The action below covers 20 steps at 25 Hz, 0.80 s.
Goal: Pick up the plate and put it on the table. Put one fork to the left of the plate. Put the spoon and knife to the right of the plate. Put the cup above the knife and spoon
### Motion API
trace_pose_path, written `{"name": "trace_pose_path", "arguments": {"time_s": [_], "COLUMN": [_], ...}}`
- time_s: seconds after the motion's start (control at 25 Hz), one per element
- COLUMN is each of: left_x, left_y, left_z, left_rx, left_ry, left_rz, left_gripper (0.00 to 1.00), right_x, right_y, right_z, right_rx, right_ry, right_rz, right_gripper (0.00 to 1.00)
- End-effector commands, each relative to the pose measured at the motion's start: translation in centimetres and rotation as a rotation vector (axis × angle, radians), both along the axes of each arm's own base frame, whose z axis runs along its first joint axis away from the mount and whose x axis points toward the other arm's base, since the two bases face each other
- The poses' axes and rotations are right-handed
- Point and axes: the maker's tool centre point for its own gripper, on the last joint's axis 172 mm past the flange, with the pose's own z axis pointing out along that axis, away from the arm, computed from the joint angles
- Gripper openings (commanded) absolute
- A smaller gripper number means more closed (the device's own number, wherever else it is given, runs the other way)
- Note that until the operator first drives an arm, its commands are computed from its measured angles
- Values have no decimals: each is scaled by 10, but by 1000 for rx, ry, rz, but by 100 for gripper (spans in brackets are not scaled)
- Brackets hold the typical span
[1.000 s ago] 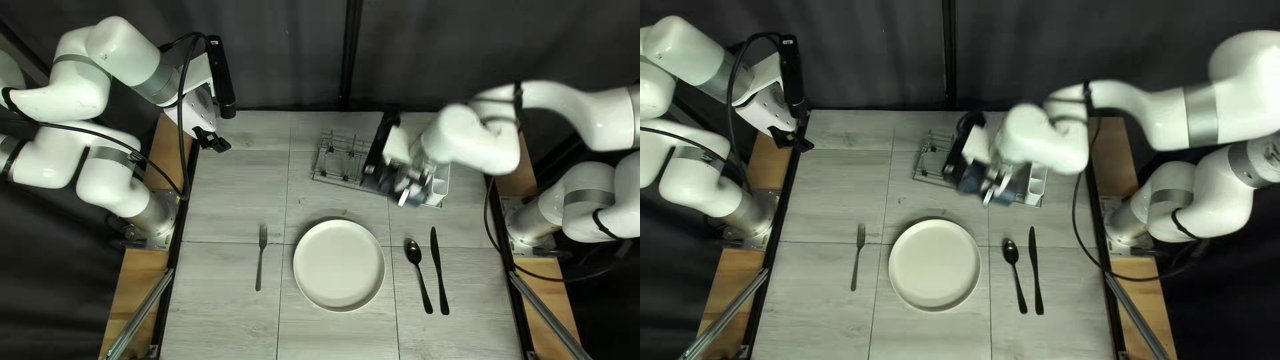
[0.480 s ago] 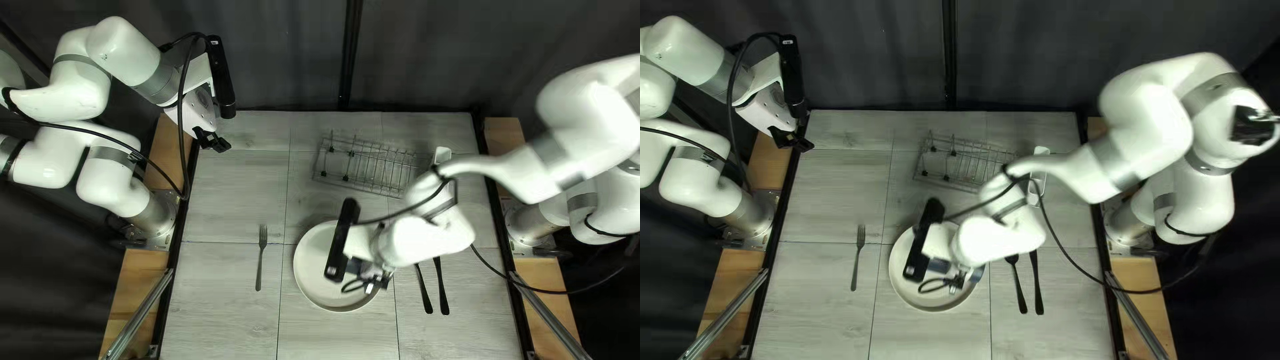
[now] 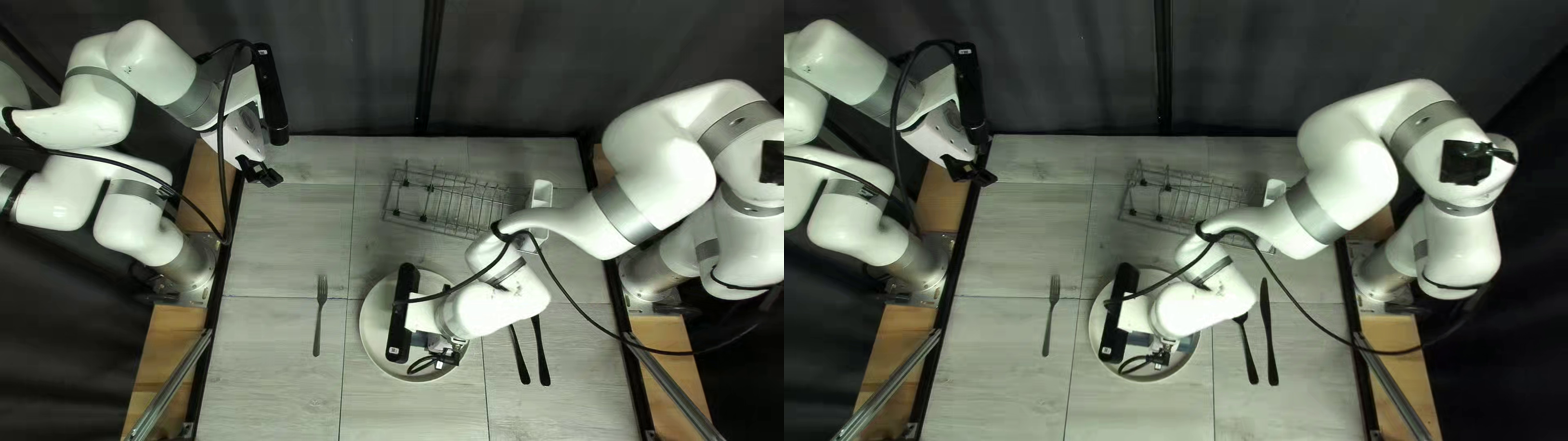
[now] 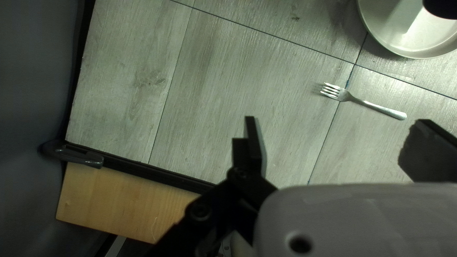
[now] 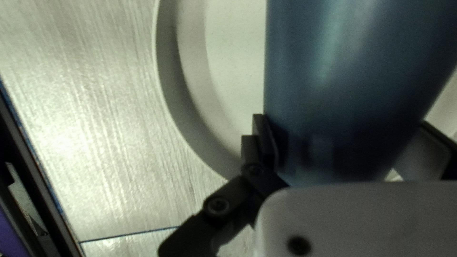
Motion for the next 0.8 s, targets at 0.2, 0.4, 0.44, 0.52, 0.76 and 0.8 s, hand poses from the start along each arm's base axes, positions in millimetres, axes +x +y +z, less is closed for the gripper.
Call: {"name": "trace_pose_path", "arguments": {"time_s": [0.2, 0.4, 0.44, 0.52, 0.76, 0.8], "left_x": [0, 0, 0, 0, 0, 0], "left_y": [0, 0, 0, 0, 0, 0], "left_z": [0, 0, 0, 0, 0, 0], "left_rx": [0, 0, 0, 0, 0, 0], "left_ry": [0, 0, 0, 0, 0, 0], "left_rz": [0, 0, 0, 0, 0, 0], "left_gripper": [100, 100, 100, 100, 100, 100], "right_x": [-46, -96, -111, -128, -194, -200], "right_y": [-43, -86, -103, -123, -190, -196], "right_z": [87, 143, 155, 168, 206, 208], "right_rx": [-89, -135, -138, -135, -101, -96], "right_ry": [-23, -2, 9, 22, 46, 49], "right_rz": [2, 34, 57, 83, 147, 156], "right_gripper": [100, 100, 100, 100, 100, 100]}}
